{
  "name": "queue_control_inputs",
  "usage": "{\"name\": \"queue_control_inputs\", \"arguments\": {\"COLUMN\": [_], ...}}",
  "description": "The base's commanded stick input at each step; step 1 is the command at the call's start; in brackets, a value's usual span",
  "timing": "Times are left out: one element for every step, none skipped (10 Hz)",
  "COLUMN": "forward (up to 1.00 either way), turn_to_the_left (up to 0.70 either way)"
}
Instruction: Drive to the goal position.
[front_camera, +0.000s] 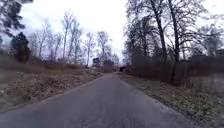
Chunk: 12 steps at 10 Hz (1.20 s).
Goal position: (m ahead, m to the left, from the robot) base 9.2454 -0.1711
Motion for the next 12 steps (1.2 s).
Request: {"name": "queue_control_inputs", "arguments": {"forward": [0.50, 0.50, 0.50, 0.50, 0.50, 0.50, 0.50, 0.50, 0.50, 0.50, 0.50, 0.50], "turn_to_the_left": [0.00, 0.00, 0.00, 0.00, 0.00, 0.00, 0.00, 0.00, 0.00, 0.00, 0.00, 0.00]}}
